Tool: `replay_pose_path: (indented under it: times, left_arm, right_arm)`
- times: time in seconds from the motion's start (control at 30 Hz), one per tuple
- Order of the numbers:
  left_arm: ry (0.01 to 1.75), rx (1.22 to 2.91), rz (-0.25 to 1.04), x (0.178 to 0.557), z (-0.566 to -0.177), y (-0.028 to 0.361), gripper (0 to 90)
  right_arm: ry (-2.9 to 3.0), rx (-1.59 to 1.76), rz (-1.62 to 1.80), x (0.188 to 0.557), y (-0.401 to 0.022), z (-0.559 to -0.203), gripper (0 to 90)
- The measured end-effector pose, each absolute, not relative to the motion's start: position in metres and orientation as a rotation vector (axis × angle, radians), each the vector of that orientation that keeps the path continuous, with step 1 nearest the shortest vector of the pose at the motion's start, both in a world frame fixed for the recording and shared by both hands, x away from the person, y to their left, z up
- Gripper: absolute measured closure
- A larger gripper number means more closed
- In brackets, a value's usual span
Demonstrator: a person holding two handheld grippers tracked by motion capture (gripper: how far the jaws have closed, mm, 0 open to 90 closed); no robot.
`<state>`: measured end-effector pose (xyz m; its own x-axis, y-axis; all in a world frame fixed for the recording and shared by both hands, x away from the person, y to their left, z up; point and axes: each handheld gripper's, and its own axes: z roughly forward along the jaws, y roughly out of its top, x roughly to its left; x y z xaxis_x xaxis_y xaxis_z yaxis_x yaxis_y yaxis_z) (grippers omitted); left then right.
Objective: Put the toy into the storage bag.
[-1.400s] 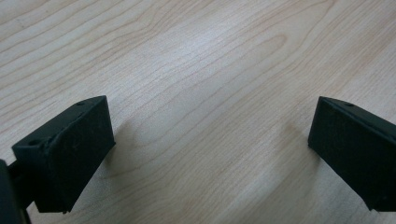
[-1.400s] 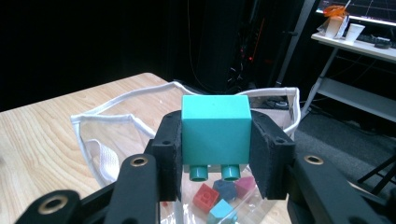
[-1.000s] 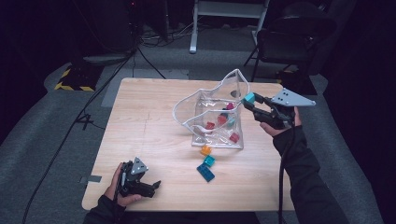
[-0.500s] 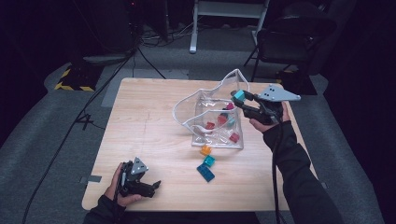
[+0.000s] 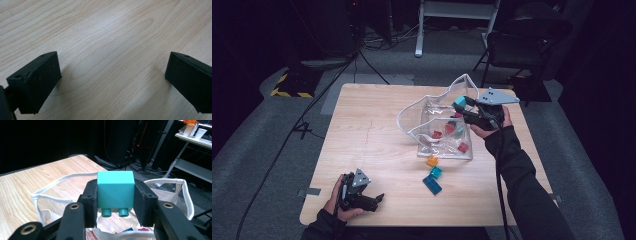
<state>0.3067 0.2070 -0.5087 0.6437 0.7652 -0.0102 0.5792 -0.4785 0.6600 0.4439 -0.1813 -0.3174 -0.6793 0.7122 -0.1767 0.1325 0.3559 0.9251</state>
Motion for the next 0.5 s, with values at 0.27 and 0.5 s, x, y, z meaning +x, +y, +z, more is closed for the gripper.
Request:
replay_pose_path:
  times: [0.27,0.5]
  left_arm:
    - [1.04,2.228,0.38,0.307,-0.509,0.207,0.5]
    - [1.04,2.228,0.38,0.307,-0.509,0.207,0.5]
  right_arm:
    - [2.061,0.757,1.308,0.45,-0.18,-0.32,59.1]
    - [2.056,0.798,1.283,0.456,-0.181,-0.323,58.6]
